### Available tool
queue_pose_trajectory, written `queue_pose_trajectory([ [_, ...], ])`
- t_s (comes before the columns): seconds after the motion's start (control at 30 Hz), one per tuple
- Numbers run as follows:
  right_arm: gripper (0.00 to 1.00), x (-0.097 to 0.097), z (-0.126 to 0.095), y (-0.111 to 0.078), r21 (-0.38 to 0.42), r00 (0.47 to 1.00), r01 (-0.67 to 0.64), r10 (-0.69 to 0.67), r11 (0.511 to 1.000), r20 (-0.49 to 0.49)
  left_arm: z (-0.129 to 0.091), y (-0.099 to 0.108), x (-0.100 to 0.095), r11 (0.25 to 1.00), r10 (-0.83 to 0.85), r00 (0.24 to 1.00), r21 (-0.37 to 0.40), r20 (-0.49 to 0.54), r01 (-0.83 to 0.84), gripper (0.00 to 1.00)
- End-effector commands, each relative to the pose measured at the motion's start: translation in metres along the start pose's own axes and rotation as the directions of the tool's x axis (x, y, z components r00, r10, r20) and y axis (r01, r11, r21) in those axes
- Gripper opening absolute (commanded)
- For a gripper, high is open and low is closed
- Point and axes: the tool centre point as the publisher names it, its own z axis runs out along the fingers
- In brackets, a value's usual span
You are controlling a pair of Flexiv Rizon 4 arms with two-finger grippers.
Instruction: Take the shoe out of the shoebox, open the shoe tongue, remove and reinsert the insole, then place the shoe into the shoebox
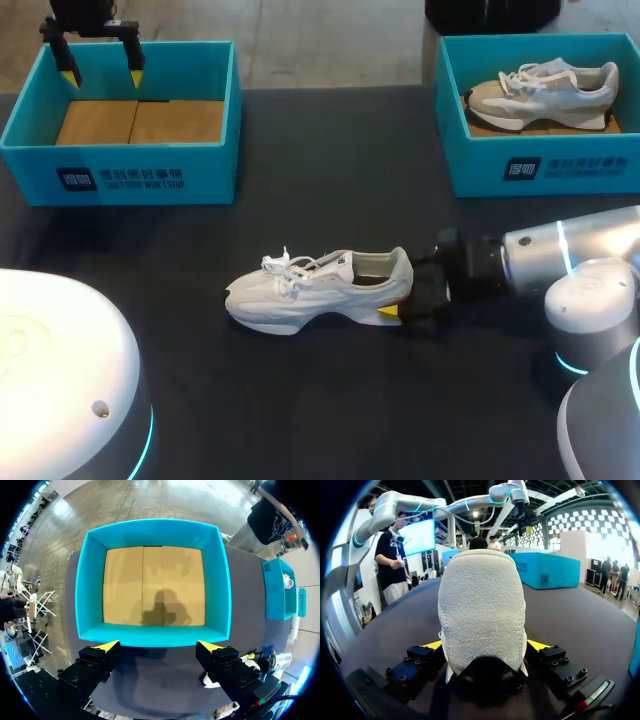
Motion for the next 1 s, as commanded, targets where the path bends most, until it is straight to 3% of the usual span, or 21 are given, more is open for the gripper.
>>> queue_pose_trajectory([
  [0.03,0.0,-0.0004,0.0058,-0.0011,0.004,1.0,0.001,-0.001,1.0,-0.002,-0.0002,0.0003,0.0,1.0,0.0,1.0,0.0,0.001,0.0,1.0],
  [1.0,0.0,0.0002,0.0063,-0.0015,0.004,1.0,-0.004,0.004,1.0,-0.008,-0.0002,0.0003,0.0,1.0,0.0,1.0,0.0,0.001,0.0,1.0],
])
